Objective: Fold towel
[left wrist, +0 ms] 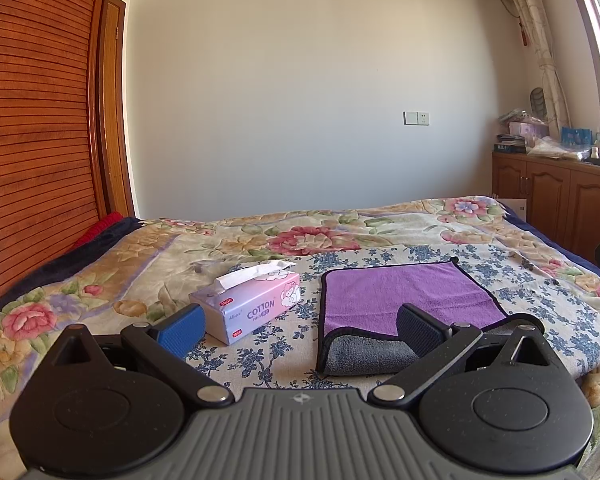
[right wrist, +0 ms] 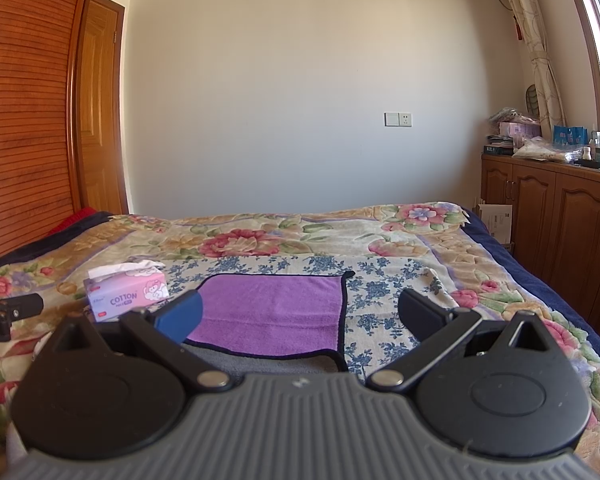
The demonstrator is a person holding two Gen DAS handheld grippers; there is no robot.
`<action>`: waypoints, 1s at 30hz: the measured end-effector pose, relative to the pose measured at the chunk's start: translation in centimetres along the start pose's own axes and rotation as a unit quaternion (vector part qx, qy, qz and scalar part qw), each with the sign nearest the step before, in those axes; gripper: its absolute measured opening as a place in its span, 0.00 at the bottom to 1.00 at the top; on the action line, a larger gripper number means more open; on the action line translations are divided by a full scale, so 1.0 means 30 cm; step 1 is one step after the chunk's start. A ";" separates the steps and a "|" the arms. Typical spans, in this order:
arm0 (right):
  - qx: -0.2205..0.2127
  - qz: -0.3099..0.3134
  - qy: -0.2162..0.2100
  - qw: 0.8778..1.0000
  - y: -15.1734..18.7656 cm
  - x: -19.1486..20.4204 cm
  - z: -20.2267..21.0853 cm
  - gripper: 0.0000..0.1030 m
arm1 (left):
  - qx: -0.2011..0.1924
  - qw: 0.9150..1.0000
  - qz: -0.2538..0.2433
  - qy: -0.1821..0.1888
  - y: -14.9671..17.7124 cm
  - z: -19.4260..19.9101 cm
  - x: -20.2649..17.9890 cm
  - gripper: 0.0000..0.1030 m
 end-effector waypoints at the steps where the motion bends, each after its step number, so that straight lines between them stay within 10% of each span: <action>1: 0.000 0.000 0.000 1.000 0.000 -0.001 -0.001 1.00 | 0.000 1.000 0.000 0.000 0.000 0.000 0.000 1.00; 30: 0.022 -0.005 -0.002 1.000 0.020 -0.002 -0.042 1.00 | 0.023 1.000 -0.015 0.008 0.025 -0.039 -0.029 1.00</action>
Point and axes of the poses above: each gripper's, at about its wrist camera, not at the fingertips, and z roughly against the way its jaws point, x to its left, y to its underside, the point moved 9 cm from there along -z, roughly the way its jaws point, and after that the axes turned 15 degrees about x, right-handed, at the moved point
